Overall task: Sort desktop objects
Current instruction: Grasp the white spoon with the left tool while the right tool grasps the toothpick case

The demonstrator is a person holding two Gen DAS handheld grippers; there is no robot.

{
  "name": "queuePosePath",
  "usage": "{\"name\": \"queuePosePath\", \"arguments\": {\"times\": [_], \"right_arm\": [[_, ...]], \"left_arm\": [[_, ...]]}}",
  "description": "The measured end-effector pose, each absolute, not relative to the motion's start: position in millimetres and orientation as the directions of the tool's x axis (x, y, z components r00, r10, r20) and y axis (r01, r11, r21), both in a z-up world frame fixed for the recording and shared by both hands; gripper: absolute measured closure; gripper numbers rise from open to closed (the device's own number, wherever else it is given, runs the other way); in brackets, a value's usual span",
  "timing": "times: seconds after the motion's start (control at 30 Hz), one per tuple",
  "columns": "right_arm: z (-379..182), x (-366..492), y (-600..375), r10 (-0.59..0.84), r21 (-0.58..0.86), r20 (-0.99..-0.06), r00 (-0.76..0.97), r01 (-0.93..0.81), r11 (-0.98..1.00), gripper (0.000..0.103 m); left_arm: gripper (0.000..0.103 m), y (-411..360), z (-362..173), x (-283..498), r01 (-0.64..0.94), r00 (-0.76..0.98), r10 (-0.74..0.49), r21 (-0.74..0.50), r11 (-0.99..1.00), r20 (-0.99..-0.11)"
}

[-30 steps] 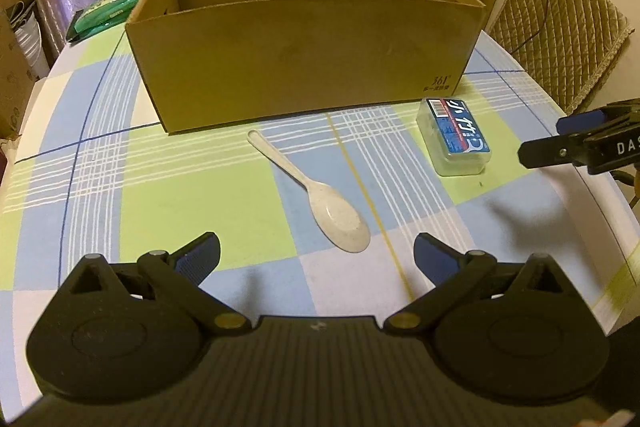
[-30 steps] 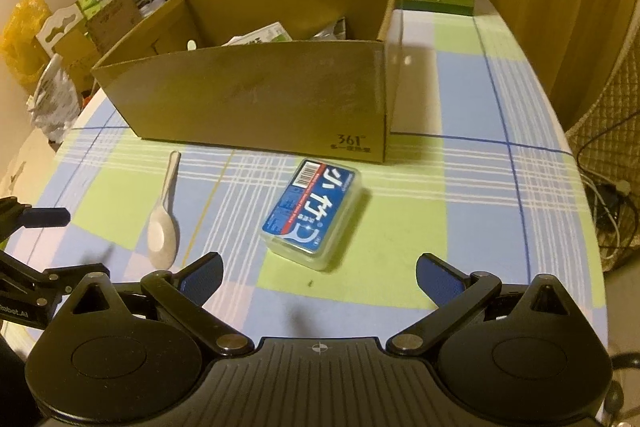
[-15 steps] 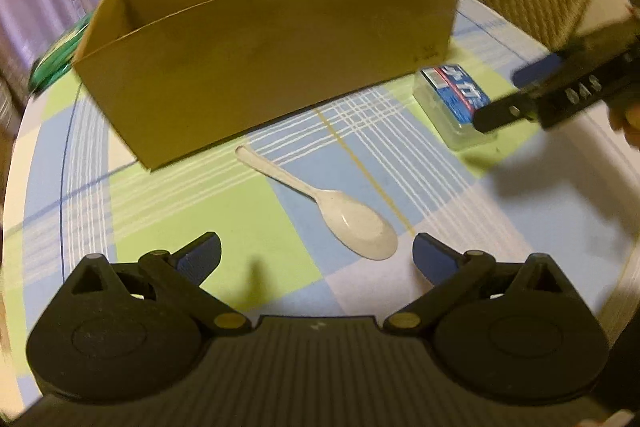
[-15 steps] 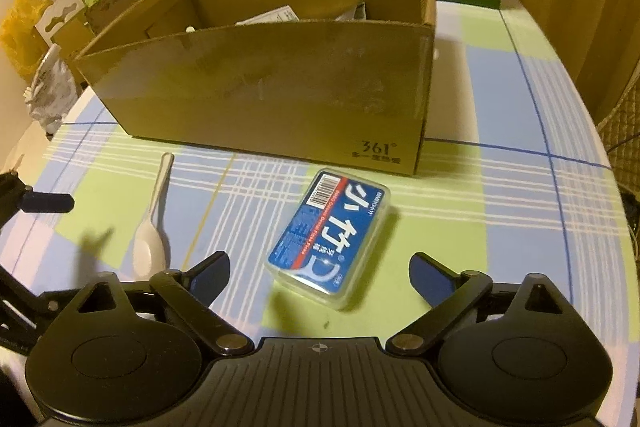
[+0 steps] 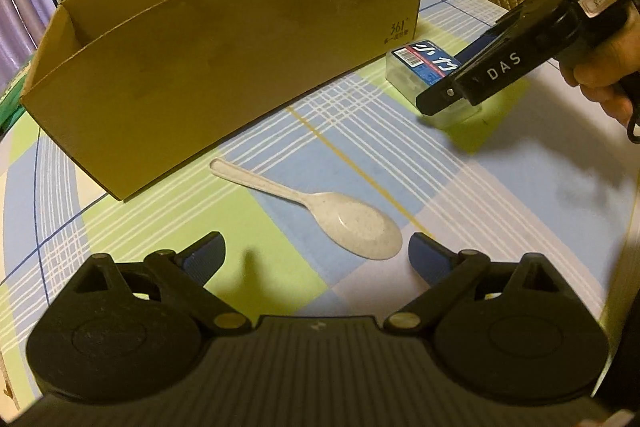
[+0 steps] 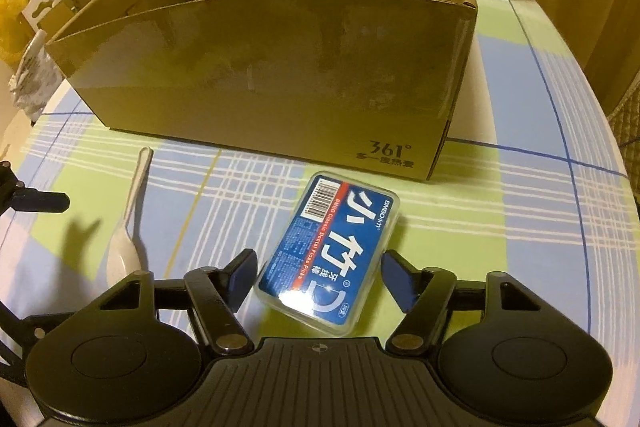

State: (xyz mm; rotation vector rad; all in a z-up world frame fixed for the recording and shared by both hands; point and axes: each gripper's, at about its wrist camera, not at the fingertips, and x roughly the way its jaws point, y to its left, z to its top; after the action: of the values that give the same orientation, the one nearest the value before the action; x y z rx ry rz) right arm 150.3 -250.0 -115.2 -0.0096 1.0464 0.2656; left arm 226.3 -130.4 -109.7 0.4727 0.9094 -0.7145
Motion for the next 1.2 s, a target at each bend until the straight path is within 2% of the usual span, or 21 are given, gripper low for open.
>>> {"name": "queuePosePath", "arguments": {"times": [0.27,0.33,0.5,0.57,0.77,1.07,1.2], "right_arm": [[-111.8,145.0,-252.1,0.246,0.093,-0.864,0.439,-0.340,0.936,0.044],[-111.6,144.5,-254.0,0.250,0.090,-0.867,0.431,-0.359,0.929,0.044],[-111.5,142.8,-263.1,0.278,0.119,-0.864,0.419,-0.365,0.923,0.044],[-111.9,141.6,-265.7,0.283,0.123,-0.862,0.421,-0.368,0.922,0.044],[-112.8,140.6,-265.3,0.290,0.124,-0.856,0.429,-0.373,0.919,0.044],[-114.2,137.2,-265.5,0.307,0.120,-0.842,0.444,-0.401,0.908,0.044],[-115.0,134.0,-263.2,0.314,0.111,-0.836,0.451,-0.420,0.900,0.044]], "left_arm": [[0.008,-127.6,-111.7,226.1,0.781,0.391,-0.371,0.090,0.617,-0.842],[0.014,-128.0,-111.0,225.7,0.813,0.389,-0.369,0.126,0.569,-0.844],[0.042,-132.4,-112.1,229.0,0.878,0.394,-0.345,0.237,0.416,-0.852],[0.046,-134.0,-115.4,231.3,0.890,0.412,-0.337,0.295,0.347,-0.847],[0.047,-139.7,-123.1,239.6,0.902,0.431,-0.366,0.391,0.182,-0.825],[0.048,-157.2,-128.4,248.3,0.920,0.377,-0.448,0.384,0.078,-0.811],[0.060,-164.9,-129.0,253.9,0.930,0.353,-0.467,0.359,0.079,-0.811]]}}
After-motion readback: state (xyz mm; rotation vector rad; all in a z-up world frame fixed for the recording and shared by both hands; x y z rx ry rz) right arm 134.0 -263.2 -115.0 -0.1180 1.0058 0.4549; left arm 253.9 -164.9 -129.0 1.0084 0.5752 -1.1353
